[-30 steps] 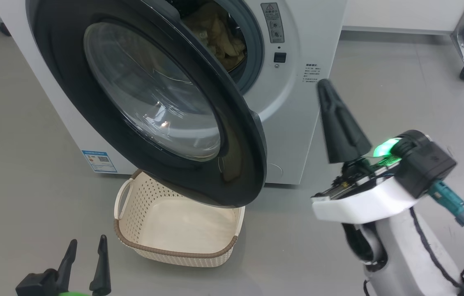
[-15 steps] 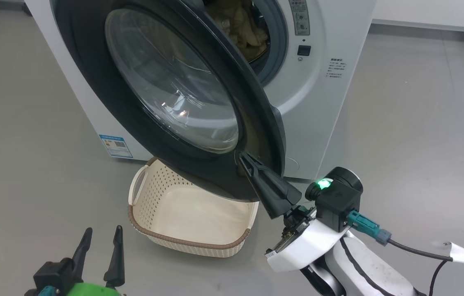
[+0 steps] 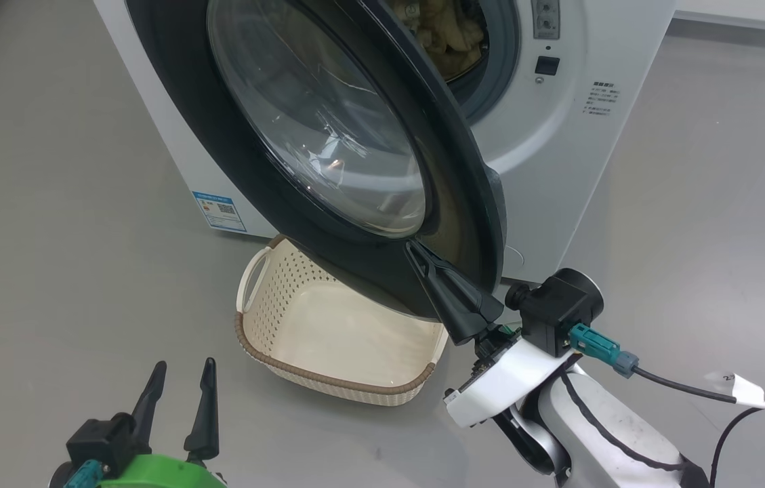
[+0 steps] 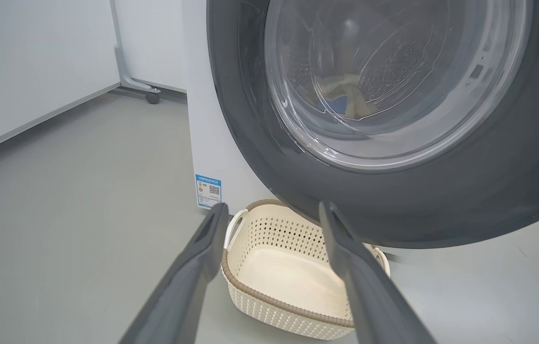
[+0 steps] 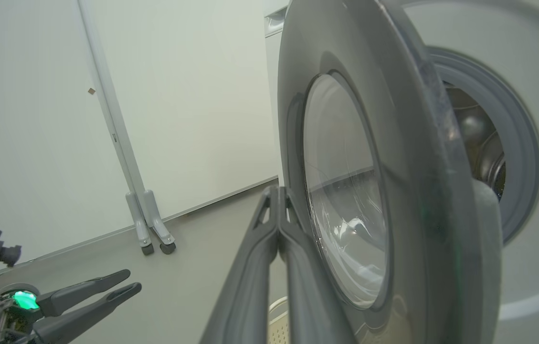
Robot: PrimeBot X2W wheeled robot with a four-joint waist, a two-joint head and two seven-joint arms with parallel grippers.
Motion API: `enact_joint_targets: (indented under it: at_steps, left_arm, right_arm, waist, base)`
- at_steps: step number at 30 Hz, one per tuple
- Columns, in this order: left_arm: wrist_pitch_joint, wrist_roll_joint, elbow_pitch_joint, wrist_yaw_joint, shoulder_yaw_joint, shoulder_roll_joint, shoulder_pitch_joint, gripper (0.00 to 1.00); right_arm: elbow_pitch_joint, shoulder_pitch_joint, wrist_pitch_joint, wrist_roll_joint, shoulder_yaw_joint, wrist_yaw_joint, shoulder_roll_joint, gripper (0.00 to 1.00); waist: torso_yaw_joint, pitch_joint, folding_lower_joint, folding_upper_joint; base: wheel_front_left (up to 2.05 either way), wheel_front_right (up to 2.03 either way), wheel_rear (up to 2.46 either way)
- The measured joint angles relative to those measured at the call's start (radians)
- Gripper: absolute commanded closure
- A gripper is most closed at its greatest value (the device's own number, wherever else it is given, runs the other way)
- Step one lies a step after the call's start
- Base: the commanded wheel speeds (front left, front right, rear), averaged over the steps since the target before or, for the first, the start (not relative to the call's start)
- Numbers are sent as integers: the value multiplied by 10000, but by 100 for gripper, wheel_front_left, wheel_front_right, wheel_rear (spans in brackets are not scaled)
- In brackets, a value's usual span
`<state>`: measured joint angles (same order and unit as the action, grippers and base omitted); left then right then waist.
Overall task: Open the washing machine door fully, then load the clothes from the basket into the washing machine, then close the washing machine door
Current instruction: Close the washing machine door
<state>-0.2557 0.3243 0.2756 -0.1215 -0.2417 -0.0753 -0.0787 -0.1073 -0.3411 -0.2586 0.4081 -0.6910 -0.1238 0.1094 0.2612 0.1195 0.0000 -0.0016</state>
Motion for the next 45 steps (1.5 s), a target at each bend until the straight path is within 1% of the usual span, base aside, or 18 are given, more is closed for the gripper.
enact_joint_targets:
  at_steps: [11, 24, 33, 45]
  left_arm:
    - [0, 2, -151, -2, 23, 96, -153, 0]
    - [0, 2, -360, -2, 123, 153, -374, 0]
    - [0, 2, -447, -2, 357, 171, -453, 0]
    - [-2, -27, -593, -2, 263, 176, -742, 0]
  right_arm:
    - [-570, -205, 0, 69, 182, 0, 127, 100]
    - [-756, -853, 0, 71, 414, 0, 128, 100]
    - [-752, -1464, 0, 71, 663, -2, 98, 100]
    - [-734, -1954, 0, 38, 1252, -4, 58, 100]
  waist:
    - [199, 377, 0, 0]
    - [224, 1001, 0, 0]
    - [-1, 1457, 0, 0]
    - [-506, 1991, 0, 0]
  base:
    - [0, 0, 0]
    - [0, 0, 0]
    - [0, 0, 0]
    - [0, 0, 0]
